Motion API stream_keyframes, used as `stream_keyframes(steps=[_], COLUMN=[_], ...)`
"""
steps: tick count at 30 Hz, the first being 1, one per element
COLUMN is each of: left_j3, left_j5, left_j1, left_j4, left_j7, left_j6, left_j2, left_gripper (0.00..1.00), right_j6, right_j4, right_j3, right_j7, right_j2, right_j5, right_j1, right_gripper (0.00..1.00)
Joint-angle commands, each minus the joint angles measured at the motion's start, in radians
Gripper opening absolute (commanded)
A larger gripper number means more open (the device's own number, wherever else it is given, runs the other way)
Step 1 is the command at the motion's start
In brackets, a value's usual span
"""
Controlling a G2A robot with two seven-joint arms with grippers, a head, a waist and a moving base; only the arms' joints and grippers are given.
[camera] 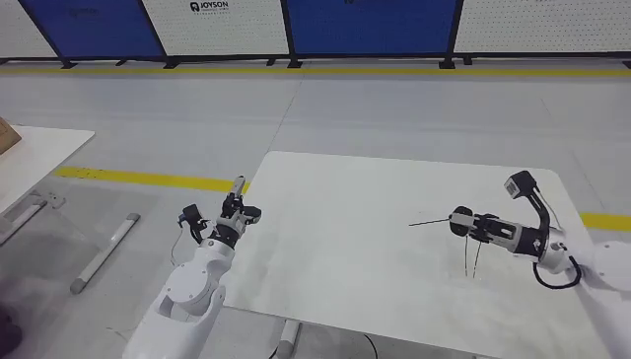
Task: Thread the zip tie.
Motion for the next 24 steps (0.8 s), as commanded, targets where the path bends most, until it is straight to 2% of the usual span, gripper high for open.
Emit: stream_keyframes(steps=[1, 3, 6, 8, 11, 13, 15, 17, 22, 24], left_j3=[0.008, 0.017, 0.033, 0.055, 0.102, 0.141, 0.197, 0.229, 0.229, 0.229], left_j5=[0.027, 0.051, 0.051, 0.061, 0.119, 0.142, 0.192, 0.178, 0.178, 0.178], left_j1=[0.002, 0.008, 0.018, 0.038, 0.052, 0.044, 0.014, -0.013, -0.013, -0.013], left_j4=[-0.021, -0.049, -0.111, -0.164, -0.206, -0.201, -0.163, -0.123, -0.123, -0.123], left_j7=[0.007, -0.011, -0.086, -0.143, -0.210, -0.222, -0.178, -0.150, -0.150, -0.150], left_j6=[-0.035, -0.031, -0.038, -0.016, 0.020, 0.039, 0.024, 0.025, 0.025, 0.025], left_j2=[-0.002, -0.002, -0.001, 0.000, 0.002, 0.000, -0.006, -0.013, -0.013, -0.013], left_gripper=[1.00, 1.00, 1.00, 1.00, 1.00, 1.00, 1.00, 1.00, 1.00, 1.00], right_j6=[0.000, 0.000, 0.000, 0.000, 0.000, 0.000, 0.000, 0.000, 0.000, 0.001], right_j4=[0.000, 0.000, 0.000, 0.000, 0.000, 0.000, 0.000, 0.000, 0.000, 0.005], right_j3=[0.000, 0.000, 0.000, 0.000, 0.000, 0.000, 0.000, 0.000, 0.000, 0.014], right_j7=[0.000, 0.000, 0.000, 0.000, 0.000, 0.000, 0.000, 0.000, 0.000, -0.059], right_j2=[0.000, 0.000, 0.000, 0.000, 0.000, 0.000, 0.000, 0.000, 0.000, 0.000], right_j5=[0.000, 0.000, 0.000, 0.000, 0.000, 0.000, 0.000, 0.000, 0.000, -0.006], right_j1=[0.000, 0.000, 0.000, 0.000, 0.000, 0.000, 0.000, 0.000, 0.000, -0.010], right_gripper=[0.00, 0.00, 0.00, 0.00, 0.00, 0.00, 0.00, 0.00, 0.00, 0.00])
